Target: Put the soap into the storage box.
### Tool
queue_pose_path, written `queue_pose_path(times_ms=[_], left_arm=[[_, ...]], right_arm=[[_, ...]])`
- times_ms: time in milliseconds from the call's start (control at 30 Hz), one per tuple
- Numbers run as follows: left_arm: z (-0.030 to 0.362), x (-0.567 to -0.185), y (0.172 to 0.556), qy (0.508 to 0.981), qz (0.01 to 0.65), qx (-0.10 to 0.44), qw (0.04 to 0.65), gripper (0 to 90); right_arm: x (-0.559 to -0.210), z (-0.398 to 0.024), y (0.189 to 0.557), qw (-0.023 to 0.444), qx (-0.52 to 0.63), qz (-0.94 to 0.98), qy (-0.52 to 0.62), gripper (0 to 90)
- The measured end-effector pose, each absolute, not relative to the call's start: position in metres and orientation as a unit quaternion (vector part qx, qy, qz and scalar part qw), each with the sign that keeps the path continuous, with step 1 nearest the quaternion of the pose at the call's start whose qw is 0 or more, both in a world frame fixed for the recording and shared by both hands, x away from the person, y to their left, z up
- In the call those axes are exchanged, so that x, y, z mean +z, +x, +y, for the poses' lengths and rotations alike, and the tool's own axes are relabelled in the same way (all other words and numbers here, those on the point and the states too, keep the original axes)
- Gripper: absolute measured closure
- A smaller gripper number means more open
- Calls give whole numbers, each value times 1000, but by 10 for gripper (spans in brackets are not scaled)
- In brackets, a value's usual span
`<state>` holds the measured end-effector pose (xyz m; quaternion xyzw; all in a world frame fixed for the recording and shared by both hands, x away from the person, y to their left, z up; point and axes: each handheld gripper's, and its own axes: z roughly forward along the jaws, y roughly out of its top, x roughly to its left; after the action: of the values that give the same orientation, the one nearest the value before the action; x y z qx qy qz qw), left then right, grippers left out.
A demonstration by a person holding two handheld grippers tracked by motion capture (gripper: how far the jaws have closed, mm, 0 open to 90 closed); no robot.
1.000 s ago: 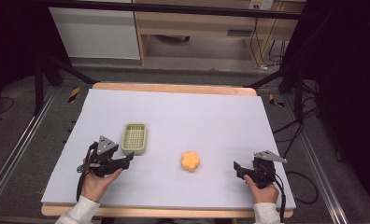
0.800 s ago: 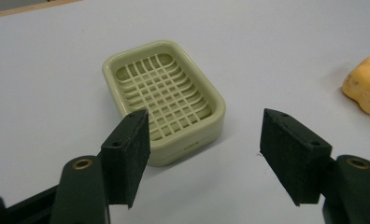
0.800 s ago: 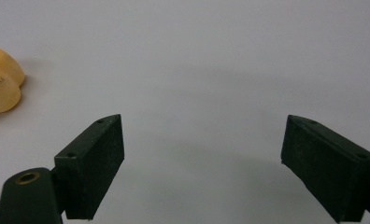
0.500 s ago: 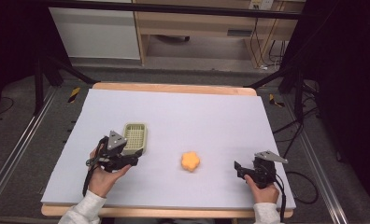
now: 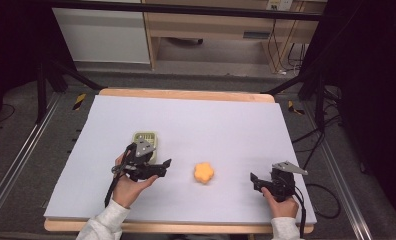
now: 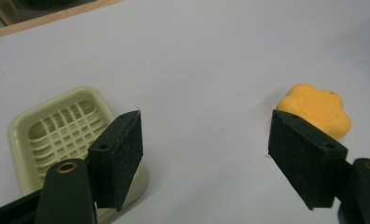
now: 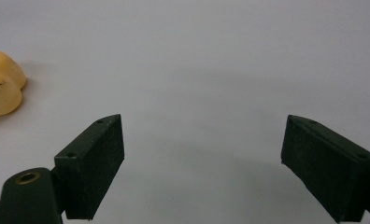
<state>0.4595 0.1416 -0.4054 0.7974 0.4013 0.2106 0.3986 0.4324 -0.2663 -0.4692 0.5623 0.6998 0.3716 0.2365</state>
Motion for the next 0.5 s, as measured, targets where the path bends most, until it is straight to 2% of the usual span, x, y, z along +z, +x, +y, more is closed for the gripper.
queue_pose_path(times_ms=[500], left_arm=[[107, -405, 465, 825, 375, 182, 381, 248]], right_arm=[[-470, -264, 434, 234, 370, 705, 559, 136]])
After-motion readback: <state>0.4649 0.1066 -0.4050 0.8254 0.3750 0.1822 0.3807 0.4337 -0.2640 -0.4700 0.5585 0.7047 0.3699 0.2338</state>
